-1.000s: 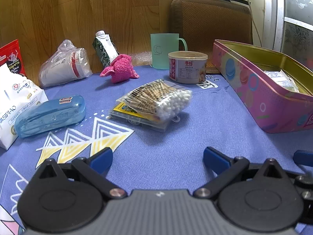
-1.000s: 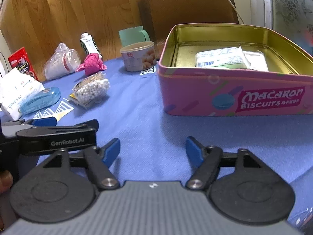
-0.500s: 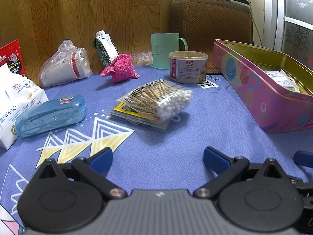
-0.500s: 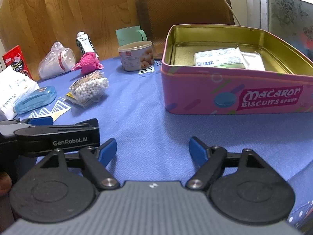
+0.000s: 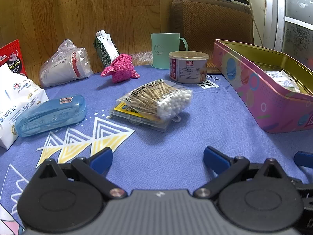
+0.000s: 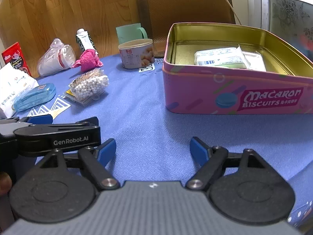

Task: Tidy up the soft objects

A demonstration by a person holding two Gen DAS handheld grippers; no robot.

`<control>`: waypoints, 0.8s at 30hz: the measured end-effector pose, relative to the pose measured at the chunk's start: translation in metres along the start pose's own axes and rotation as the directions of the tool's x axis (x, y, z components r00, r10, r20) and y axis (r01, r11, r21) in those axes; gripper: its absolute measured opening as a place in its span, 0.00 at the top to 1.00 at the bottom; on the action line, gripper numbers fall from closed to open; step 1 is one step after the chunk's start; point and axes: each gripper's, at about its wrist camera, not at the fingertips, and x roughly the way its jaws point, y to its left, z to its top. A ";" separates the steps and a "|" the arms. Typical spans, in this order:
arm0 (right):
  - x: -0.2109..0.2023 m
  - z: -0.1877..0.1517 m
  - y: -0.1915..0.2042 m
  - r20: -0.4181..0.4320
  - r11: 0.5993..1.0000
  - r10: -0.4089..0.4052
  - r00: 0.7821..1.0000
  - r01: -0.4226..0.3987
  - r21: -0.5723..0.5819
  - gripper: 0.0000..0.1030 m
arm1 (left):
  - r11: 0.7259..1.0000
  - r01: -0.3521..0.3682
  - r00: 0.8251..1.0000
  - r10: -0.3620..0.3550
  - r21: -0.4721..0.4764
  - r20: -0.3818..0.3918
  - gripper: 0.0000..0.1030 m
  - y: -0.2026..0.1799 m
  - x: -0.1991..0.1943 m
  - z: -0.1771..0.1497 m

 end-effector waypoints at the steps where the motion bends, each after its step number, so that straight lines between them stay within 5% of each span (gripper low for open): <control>1: 0.000 0.000 0.000 0.000 1.000 0.000 1.000 0.000 0.000 0.17 | 1.000 0.000 1.000 0.000 0.000 0.000 0.00 0.000 0.000 0.000; 8: 0.000 0.000 0.001 -0.008 1.000 -0.002 1.000 0.002 -0.005 0.16 | 1.000 -0.012 1.000 0.012 -0.014 -0.003 0.00 0.002 0.000 -0.001; 13: 0.001 -0.003 0.012 -0.043 0.999 0.004 0.999 -0.006 -0.051 0.00 | 0.999 -0.033 0.999 0.032 -0.043 -0.018 0.00 0.017 -0.005 -0.005; 24: 0.005 -0.005 0.031 -0.073 0.993 0.035 0.997 -0.043 -0.108 0.00 | 0.993 -0.078 0.997 0.075 -0.088 -0.034 0.00 0.048 -0.023 -0.020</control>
